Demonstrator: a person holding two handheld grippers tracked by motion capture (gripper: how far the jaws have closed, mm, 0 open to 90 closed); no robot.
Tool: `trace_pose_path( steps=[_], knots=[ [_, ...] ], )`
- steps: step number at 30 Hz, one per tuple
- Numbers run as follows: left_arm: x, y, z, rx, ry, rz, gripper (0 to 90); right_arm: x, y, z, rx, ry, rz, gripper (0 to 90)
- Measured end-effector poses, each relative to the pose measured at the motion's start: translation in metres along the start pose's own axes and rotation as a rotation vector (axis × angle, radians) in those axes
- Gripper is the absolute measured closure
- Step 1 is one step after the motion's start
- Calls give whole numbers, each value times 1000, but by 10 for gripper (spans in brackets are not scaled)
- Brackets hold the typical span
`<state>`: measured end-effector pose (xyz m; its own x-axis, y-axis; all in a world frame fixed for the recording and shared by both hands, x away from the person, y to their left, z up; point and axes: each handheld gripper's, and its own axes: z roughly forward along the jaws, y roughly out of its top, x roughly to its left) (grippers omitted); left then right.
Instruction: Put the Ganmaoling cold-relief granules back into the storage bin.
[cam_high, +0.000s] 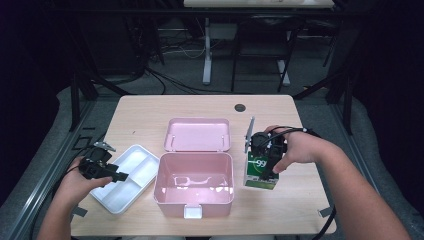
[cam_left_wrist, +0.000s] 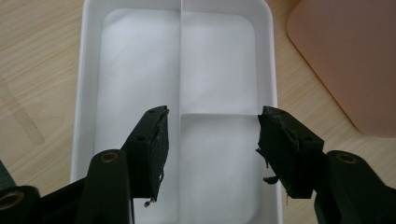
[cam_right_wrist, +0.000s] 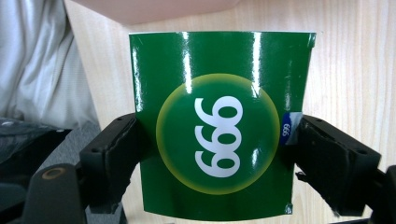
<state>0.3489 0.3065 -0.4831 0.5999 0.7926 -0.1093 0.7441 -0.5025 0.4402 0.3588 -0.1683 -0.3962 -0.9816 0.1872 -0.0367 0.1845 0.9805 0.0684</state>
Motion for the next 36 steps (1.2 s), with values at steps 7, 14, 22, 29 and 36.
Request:
trace_pose_path(
  steps=[7, 14, 22, 29, 36],
  knots=[
    [0, 0, 0, 0, 0, 1, 427, 8, 9, -14, 3, 13, -20, 176],
    [1, 0, 0, -2, -1, 0, 427, 13, 17, -29, -7, 22, -33, 177],
    [1, -1, -1, -4, -2, 0, 427, 19, 22, -44, -11, 15, -43, 177],
    [1, -1, -1, -4, -3, -3, 427, 21, 33, -49, -4, 13, -52, 177],
    [1, 0, -1, -5, -4, -2, 428, 24, 49, -48, -15, 17, -71, 177]
  ],
)
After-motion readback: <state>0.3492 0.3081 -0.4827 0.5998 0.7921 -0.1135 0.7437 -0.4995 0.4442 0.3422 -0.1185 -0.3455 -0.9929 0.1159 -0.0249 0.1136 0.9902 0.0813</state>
